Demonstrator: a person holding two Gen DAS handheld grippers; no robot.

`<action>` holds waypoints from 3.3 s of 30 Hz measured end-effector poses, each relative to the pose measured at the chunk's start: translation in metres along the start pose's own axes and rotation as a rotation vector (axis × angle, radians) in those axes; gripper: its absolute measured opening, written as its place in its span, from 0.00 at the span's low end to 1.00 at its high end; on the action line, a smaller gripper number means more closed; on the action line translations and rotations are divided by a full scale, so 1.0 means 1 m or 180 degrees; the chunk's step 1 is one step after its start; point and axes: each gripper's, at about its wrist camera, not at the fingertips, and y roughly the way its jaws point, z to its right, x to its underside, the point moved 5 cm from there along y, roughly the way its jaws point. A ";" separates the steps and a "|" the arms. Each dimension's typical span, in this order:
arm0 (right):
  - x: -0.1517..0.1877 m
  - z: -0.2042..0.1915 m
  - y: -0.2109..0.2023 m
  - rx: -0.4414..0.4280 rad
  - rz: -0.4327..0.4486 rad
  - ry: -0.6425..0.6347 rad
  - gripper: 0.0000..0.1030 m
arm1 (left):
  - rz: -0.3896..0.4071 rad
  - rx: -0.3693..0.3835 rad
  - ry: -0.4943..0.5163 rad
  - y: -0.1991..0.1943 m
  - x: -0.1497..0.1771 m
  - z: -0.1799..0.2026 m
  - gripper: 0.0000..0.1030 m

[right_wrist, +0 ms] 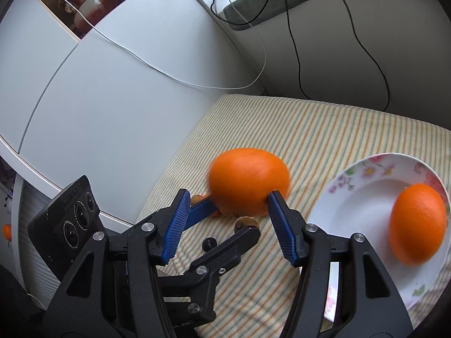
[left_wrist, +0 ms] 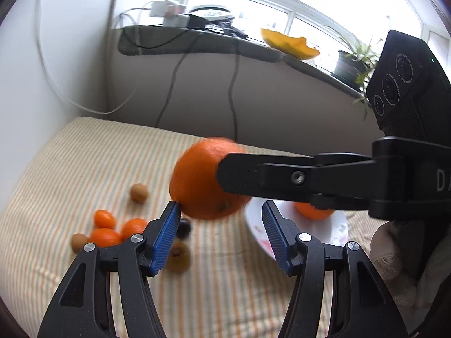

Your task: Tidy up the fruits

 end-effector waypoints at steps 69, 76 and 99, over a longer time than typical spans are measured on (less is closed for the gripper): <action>-0.081 0.109 0.109 0.0360 -0.1245 -0.0123 0.74 | -0.0864 0.0338 -0.0415 0.135 -0.031 -0.025 0.66; -0.081 0.109 0.110 0.0388 -0.1252 -0.0131 0.71 | -0.0871 0.0354 -0.0416 0.142 -0.031 -0.023 0.65; -0.084 0.079 0.077 0.0467 -0.1007 -0.0373 0.69 | -0.0562 0.0303 -0.0363 0.099 -0.038 -0.017 0.64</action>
